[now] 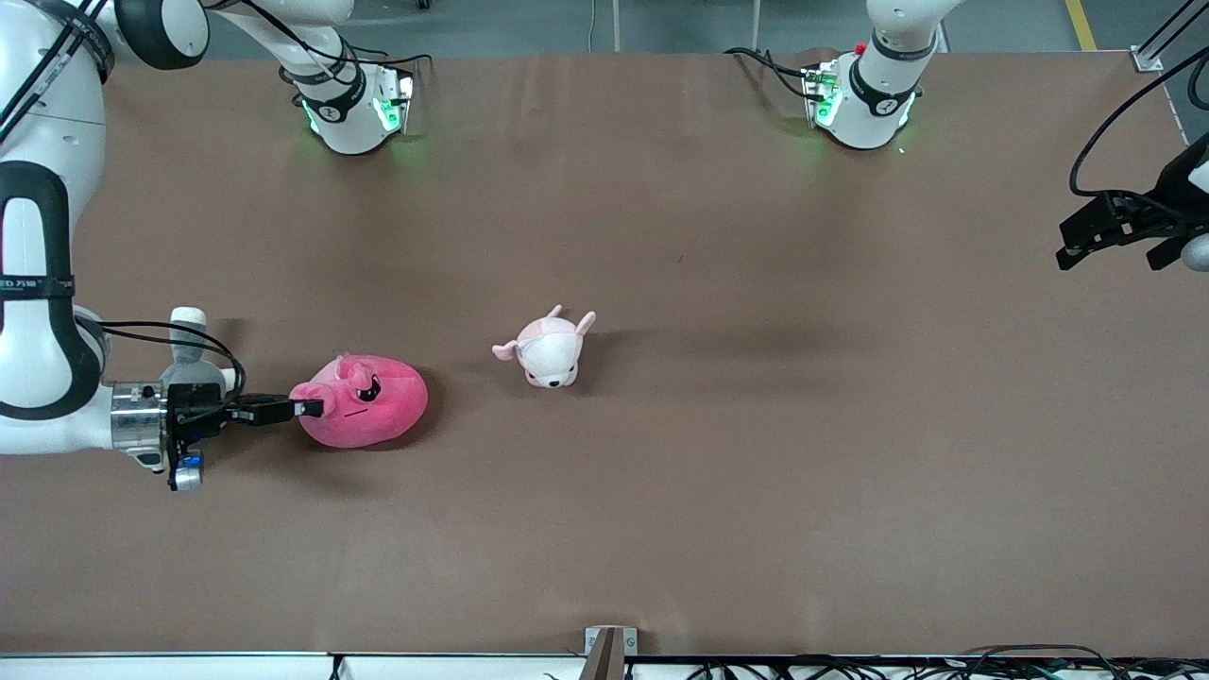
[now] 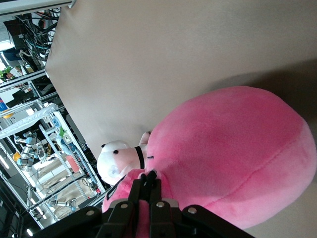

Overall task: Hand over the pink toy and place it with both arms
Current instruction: 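Lower the pink pig beside the grey cat with the right gripper, then open the right gripper and draw it back from the pig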

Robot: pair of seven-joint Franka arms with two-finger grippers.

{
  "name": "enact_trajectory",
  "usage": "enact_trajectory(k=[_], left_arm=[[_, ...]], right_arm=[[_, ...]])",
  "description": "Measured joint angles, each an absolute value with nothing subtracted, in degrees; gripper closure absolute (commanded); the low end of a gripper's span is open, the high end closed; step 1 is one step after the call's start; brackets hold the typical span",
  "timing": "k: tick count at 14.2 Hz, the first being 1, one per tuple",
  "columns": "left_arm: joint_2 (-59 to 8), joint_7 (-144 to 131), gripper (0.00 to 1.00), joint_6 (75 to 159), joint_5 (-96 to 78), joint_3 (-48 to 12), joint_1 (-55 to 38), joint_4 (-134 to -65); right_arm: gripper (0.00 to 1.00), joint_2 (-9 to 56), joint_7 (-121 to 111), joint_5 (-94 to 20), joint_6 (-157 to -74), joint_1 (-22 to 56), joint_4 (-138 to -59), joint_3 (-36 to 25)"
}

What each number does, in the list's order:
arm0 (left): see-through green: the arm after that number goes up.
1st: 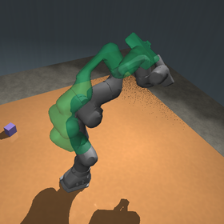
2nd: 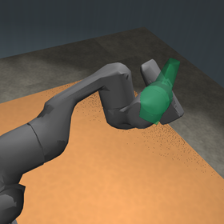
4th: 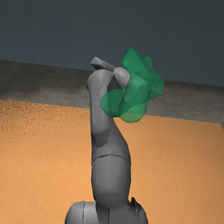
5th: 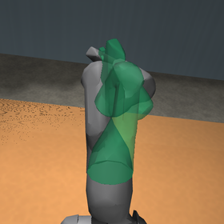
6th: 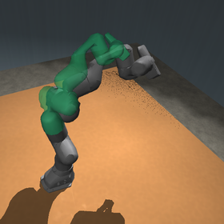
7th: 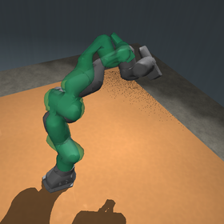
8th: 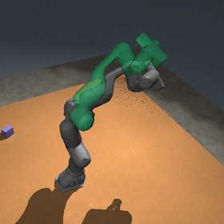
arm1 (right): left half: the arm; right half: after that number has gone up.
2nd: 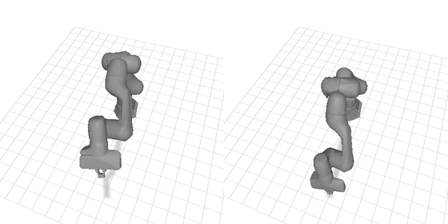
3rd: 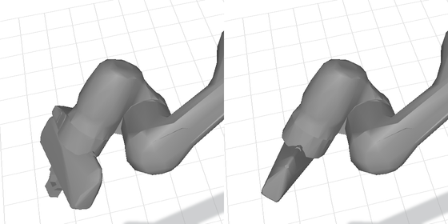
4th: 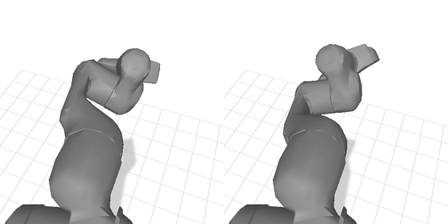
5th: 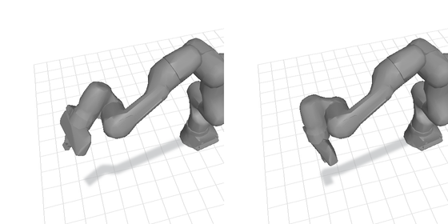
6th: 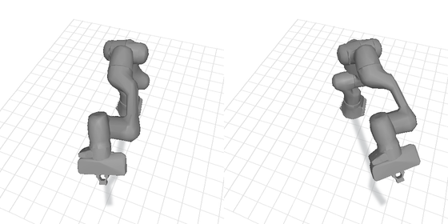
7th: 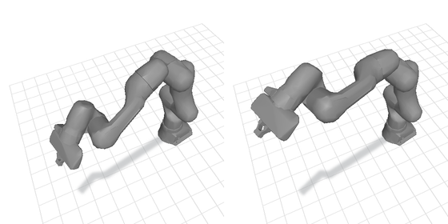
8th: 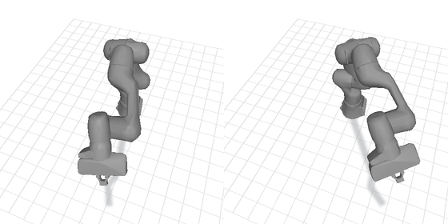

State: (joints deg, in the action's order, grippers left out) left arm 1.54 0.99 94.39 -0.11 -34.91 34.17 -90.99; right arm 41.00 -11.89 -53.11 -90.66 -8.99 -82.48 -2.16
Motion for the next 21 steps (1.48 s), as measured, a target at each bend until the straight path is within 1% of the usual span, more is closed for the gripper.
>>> enact_trajectory(k=[4, 5, 6, 7, 11, 13, 15, 16, 19, 21], left_arm=[[1.54, 0.99, 0.0, 94.39, -0.11, -34.94, 34.17, -90.97], [1.54, 0.99, 0.0, 94.39, -0.11, -35.02, 34.15, -90.92], [1.54, 0.99, 0.0, 94.39, -0.12, -35.14, 34.09, -90.8], [1.54, 0.99, 0.0, 94.39, -0.12, -35.23, 34.0, -90.66], [1.54, 0.99, 0.0, 94.39, -0.12, -35.53, 33.91, -90.38], [1.54, 0.99, 0.0, 94.39, -0.13, -35.44, 33.87, -90.36], [1.54, 0.99, 0.0, 94.38, -0.13, -34.5, 32.83, -90.34], [1.53, 0.99, 0.0, 94.37, -0.13, -32.46, 30.8, -90.32], [1.52, 0.99, 0.0, 94.27, -0.13, -19.52, 17.63, -90.28], [1.52, 0.99, 0.0, 94.1, -0.13, -13.21, 10.58, -90.27]], right_arm=[[0.99, 41.64, -11.94, -53.12, -90.65, -9.82, -82.57, -2.18], [0.9, 41.64, -12.03, -53.12, -90.62, -10.29, -82.63, -2.18], [0.54, 41.64, -12.11, -53.12, -90.53, -10.69, -82.69, -2.18], [0.01, 41.64, -12.12, -53.12, -90.47, -10.97, -82.75, -2.18], [0.0, 41.34, -12.13, -52.72, -90.39, -11.47, -82.24, -2.19], [0.0, 40.2, -12.24, -48.93, -89.97, -11.75, -80.17, -2.2], [0.0, 37.5, -12.23, -43.34, -89.15, -11.91, -77.76, -2.2], [0.0, 35.58, -12.23, -40.24, -88.85, -11.91, -76.87, -2.15], [0.0, 28.25, -11.22, -29.8, -88.1, -11.15, -75.96, -1.41], [0.0, 23.95, -7.04, -24.21, -88.05, -9.66, -75.84, -1.28]])
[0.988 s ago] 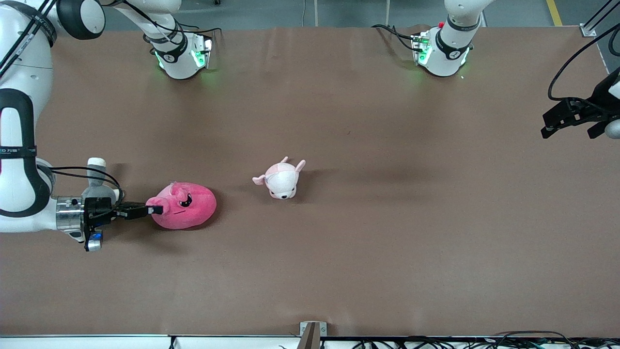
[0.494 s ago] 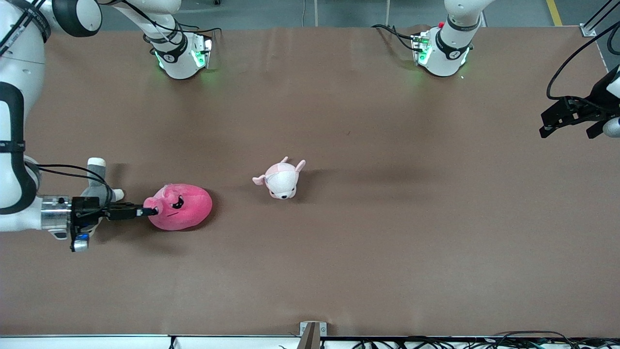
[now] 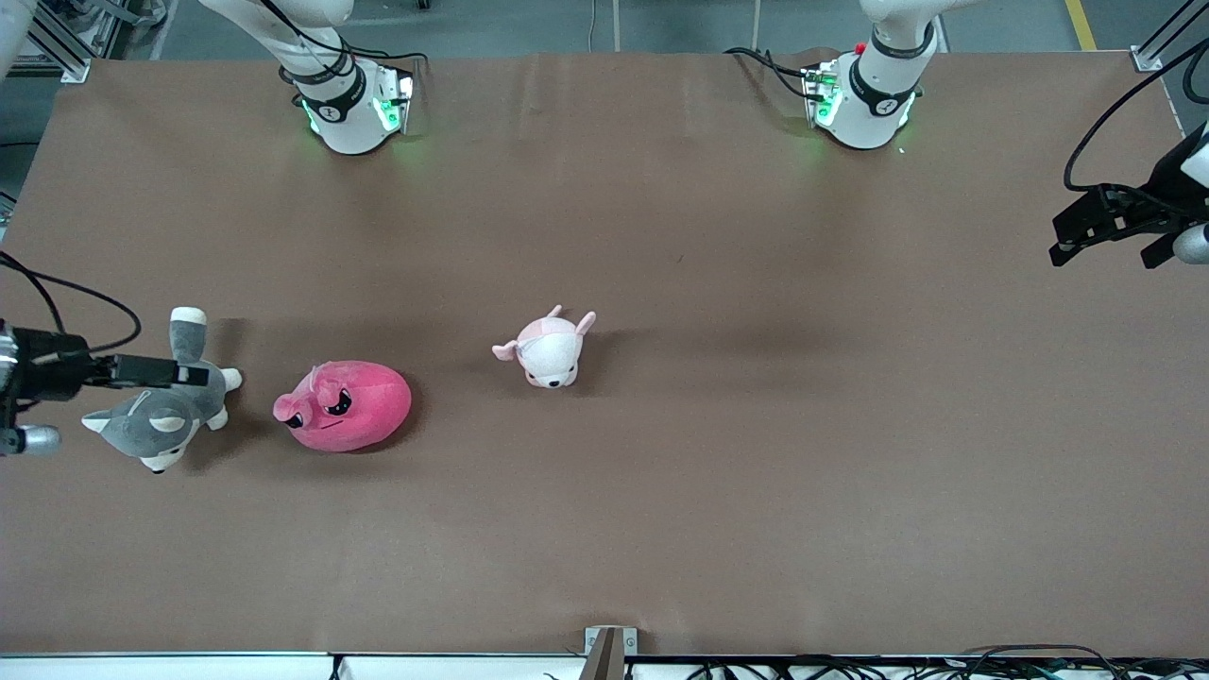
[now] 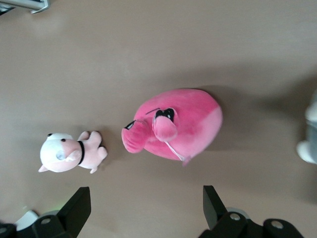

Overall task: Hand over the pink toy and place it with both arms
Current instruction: 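Open the right gripper and draw it back from the pig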

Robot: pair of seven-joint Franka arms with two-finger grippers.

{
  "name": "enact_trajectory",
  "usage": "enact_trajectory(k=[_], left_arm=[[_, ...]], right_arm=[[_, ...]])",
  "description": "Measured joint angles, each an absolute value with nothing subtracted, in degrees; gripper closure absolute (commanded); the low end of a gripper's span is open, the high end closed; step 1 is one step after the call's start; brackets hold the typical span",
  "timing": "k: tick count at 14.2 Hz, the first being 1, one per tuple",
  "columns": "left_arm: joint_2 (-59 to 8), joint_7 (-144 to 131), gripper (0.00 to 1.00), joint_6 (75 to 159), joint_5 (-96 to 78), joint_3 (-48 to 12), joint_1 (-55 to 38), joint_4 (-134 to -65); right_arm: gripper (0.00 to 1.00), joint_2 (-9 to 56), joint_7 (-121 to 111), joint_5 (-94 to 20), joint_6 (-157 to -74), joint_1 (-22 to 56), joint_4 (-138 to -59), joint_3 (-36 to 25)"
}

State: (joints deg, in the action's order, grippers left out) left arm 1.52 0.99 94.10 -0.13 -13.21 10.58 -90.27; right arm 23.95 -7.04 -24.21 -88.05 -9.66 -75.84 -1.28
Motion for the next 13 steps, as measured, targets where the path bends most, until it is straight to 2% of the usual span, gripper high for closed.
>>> enact_trajectory(k=[5, 9, 13], left_arm=[[1.52, 0.99, 0.0, 94.01, -0.13, -6.66, 2.91, -90.25], [1.52, 0.99, 0.0, 93.99, -0.13, -6.08, 2.4, -90.25], [1.52, 0.99, 0.0, 93.97, -0.13, -6.03, 2.13, -90.25]], right_arm=[[0.0, 15.51, -2.87, -9.75, -86.33, -6.7, -75.6, -1.18], [0.0, 12.58, -2.88, -2.97, -86.66, -5.96, -72.84, -1.18], [0.0, 12.24, -2.84, -2.25, -86.66, -5.67, -71.56, -1.18]])
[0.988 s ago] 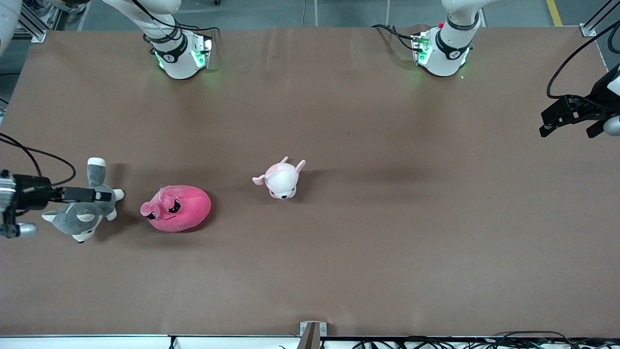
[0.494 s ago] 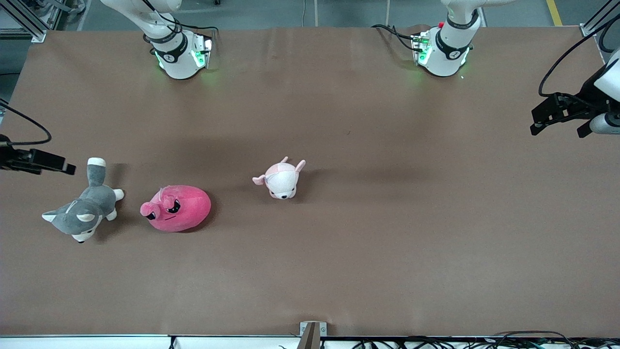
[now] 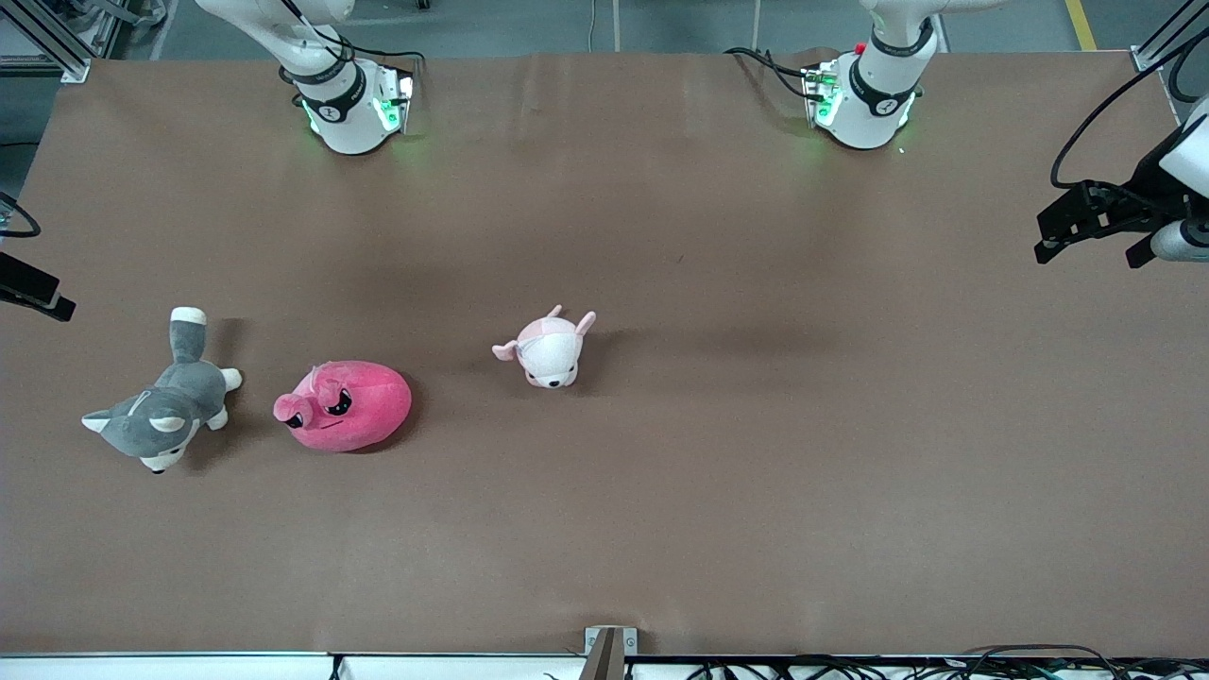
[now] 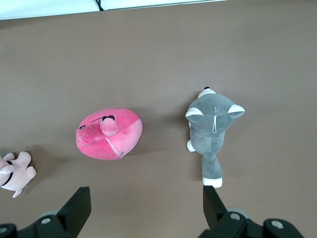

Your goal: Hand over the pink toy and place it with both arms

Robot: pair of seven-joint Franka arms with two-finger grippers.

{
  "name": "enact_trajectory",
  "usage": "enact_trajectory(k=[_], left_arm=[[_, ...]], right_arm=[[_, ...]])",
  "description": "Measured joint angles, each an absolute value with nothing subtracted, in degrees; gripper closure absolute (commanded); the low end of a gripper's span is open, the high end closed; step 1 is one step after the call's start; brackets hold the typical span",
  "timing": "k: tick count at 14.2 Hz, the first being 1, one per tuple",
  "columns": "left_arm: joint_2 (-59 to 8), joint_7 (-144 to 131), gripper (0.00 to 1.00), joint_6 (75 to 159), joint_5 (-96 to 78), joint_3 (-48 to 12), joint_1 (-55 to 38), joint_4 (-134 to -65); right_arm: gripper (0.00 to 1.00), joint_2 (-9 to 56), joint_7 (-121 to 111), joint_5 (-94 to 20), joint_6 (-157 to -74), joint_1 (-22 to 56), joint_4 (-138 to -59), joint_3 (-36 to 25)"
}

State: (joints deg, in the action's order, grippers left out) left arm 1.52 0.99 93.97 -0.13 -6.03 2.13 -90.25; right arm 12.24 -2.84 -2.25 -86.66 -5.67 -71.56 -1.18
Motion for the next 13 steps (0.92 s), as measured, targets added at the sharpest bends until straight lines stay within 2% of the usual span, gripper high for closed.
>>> enact_trajectory(k=[6, 13], left_arm=[[1.52, 0.99, 0.0, 93.95, -0.13, -0.84, -3.17, -90.24], [1.52, 0.99, 0.0, 93.95, -0.13, -0.52, -3.14, -90.24]], right_arm=[[0.0, 9.86, -1.95, -2.03, -90.95, -4.45, -74.91, -1.23], [0.0, 4.52, -1.75, 1.87, -90.74, -4.4, -81.1, -1.19]])
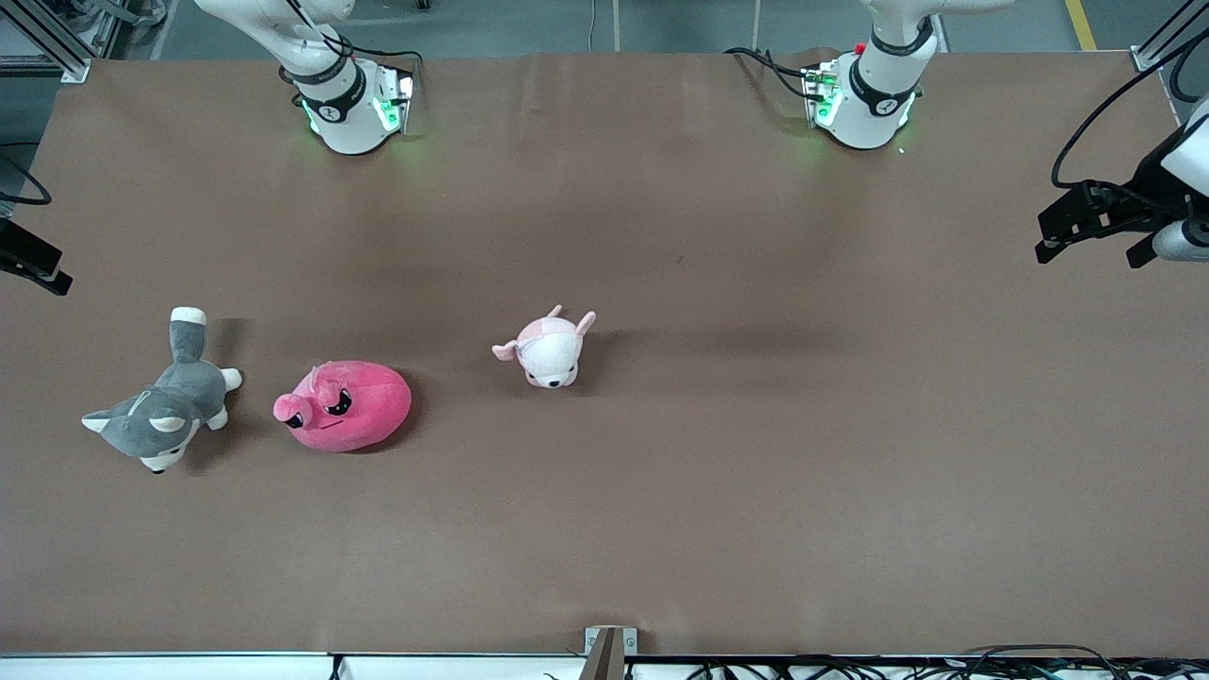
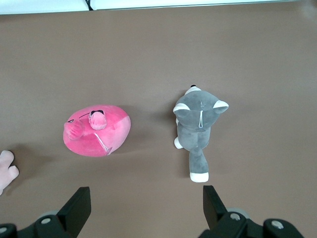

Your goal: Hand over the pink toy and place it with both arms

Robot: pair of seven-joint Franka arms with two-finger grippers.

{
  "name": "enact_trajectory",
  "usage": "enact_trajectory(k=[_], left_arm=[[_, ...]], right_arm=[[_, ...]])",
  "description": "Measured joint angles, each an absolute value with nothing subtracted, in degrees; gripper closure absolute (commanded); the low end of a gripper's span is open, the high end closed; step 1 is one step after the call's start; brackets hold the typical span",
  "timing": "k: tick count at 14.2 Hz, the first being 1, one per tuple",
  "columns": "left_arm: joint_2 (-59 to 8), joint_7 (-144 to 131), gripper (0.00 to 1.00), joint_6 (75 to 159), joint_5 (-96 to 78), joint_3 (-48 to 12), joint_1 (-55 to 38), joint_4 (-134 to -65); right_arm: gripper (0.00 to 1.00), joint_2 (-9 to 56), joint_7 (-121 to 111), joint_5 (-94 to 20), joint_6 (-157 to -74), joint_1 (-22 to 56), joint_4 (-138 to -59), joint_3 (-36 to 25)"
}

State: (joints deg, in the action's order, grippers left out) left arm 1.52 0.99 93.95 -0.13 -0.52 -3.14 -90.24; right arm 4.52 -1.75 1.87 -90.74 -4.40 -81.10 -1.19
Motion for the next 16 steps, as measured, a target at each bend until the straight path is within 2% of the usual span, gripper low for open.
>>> enact_trajectory(k=[9, 16], left_arm=[[1.52, 0.99, 0.0, 93.95, -0.13, -0.52, -3.14, -90.24], [1.52, 0.99, 0.0, 93.95, -0.13, -0.27, -2.73, -90.24]], right_arm=[[0.0, -0.67, -0.43, 1.29, -93.06, -4.2, -89.18, -0.93], [0.0, -0.92, -0.43, 1.29, -92.86, -4.2, -89.77, -0.93]])
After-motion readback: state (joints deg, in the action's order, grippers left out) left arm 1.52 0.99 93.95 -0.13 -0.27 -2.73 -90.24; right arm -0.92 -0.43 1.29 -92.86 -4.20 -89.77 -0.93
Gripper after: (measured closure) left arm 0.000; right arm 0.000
